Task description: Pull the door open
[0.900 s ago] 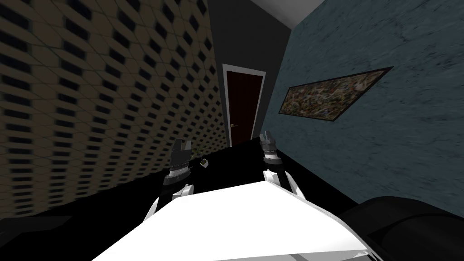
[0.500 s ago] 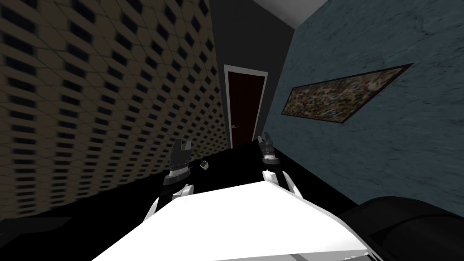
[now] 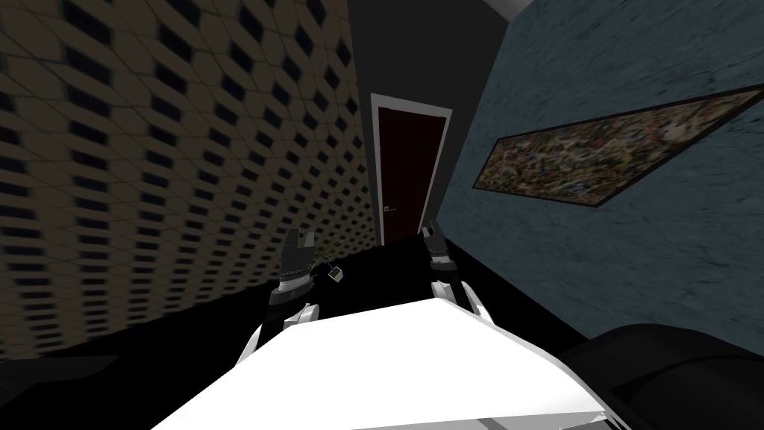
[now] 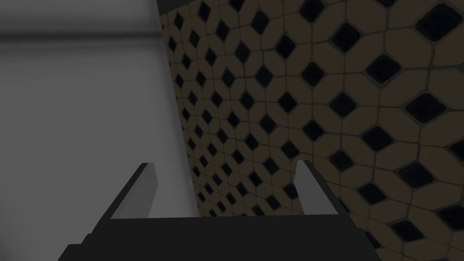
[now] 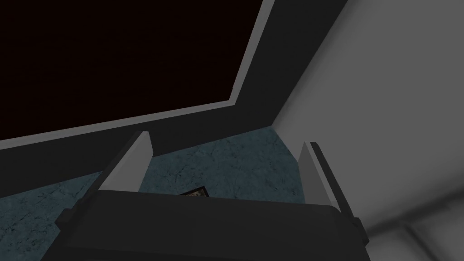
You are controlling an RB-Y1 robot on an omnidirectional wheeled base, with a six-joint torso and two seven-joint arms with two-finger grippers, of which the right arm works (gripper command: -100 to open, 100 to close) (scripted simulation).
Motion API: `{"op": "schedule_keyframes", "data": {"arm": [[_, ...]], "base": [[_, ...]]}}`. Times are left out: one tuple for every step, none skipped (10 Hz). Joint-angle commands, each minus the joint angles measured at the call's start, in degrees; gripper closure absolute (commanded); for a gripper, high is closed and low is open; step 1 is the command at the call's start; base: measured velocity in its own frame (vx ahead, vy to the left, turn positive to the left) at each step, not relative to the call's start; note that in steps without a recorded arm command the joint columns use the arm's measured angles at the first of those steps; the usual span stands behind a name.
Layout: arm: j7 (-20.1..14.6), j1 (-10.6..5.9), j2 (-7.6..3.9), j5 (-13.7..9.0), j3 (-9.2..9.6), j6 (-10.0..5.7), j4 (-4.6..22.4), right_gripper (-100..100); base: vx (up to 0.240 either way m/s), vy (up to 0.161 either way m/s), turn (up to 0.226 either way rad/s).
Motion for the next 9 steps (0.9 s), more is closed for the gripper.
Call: {"op": "schedule_keyframes", "data": {"arm": [[-0.2,-0.50,-0.58,-0.3,0.11,-0.66,2.5,-100],[-0.4,-1.05,-1.04,-0.6,0.17,-1.12,4.6,-100],[-0.5,-1.36,-1.29,-0.7,0.20,-1.38,5.7,-100],[-0.6,-1.66,-1.53,-0.9,0.23,-1.63,6.8,-100],[-0.7,-1.96,-1.77,-1.0,0.26,-1.89,7.9,-100],[-0.8,-2.26,-2.01,-1.2,0.29,-2.14,9.1,-100],[-0.9,-2.59,-2.26,-1.3,0.32,-2.42,10.3,-100],[-1.0,-2.92,-2.51,-1.5,0.36,-2.70,11.5,-100],[-1.1,-3.26,-2.76,-1.6,0.39,-2.98,12.8,-100]], "base": [[0.109,-0.007,0.055],[0.157,-0.009,0.109],[0.164,-0.025,0.059],[0.129,-0.012,0.038],[0.108,0.010,0.042],[0.100,0.003,0.041],[0.090,-0.008,0.051],[0.092,-0.013,0.048],[0.091,-0.024,0.059]]}}
